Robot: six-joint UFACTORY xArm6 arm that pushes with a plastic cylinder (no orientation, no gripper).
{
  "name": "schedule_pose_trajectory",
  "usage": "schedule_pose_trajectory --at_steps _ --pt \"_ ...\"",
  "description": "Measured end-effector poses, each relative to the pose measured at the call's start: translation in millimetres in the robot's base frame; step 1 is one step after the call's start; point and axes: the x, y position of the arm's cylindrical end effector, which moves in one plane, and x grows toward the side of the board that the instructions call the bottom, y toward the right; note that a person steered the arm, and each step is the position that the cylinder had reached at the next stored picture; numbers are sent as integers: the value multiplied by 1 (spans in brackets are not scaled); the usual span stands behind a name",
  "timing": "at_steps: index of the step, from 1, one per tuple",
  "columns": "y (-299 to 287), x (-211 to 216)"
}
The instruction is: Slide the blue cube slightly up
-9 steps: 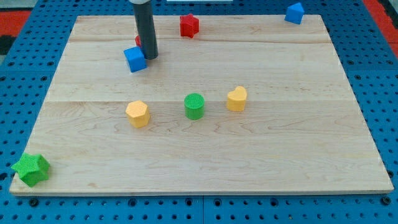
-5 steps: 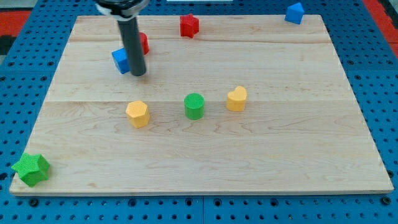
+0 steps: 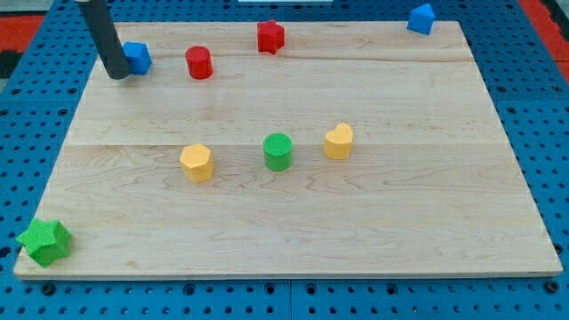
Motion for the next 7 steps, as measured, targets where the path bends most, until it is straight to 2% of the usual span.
schedule_pose_trajectory --at_steps 2,4,6,7 --pt "17 -12" --pt "25 -45" --pt "61 -47" --pt "63 -74"
